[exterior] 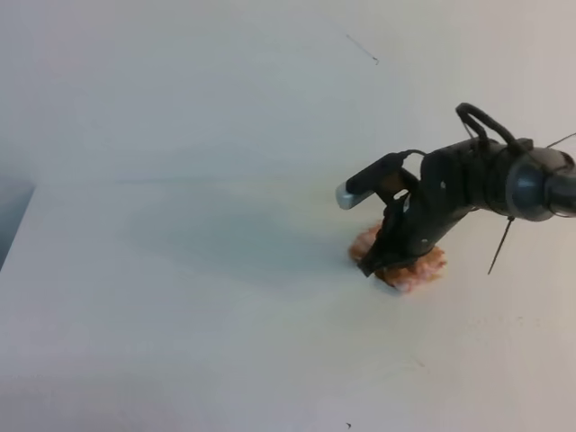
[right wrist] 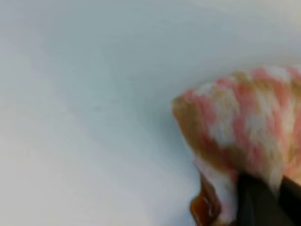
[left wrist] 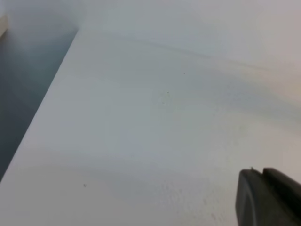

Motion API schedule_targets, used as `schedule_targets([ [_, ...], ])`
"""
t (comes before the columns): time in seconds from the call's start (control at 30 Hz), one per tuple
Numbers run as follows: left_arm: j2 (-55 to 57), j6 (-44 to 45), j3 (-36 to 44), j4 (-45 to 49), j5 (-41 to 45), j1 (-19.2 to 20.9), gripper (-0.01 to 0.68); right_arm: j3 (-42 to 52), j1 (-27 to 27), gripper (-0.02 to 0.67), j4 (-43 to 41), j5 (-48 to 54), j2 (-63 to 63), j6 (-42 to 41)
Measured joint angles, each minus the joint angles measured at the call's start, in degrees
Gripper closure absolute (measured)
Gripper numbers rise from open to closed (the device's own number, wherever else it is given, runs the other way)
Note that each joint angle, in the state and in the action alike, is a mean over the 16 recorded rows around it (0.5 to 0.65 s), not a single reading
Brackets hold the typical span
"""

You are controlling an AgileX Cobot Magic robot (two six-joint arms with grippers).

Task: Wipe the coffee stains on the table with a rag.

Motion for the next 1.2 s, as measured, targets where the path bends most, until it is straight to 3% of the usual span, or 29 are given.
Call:
schedule_targets([
  [0.37, 0.0, 0.0, 0.0, 0.0, 0.0, 0.0, 0.674, 1.8, 2.2, 0.620, -3.5, 3.1, 0.0, 2.2],
  [0.9, 0.0, 0.0, 0.0, 0.0, 0.0, 0.0, 0.674, 16.9, -3.0, 0.621, -20.1, -5.8, -6.8, 20.4],
  [1.2, 0.0, 0.0, 0.0, 0.0, 0.0, 0.0, 0.674, 19.3, -4.4, 0.621, -17.2, -11.3, -7.4, 22.7],
])
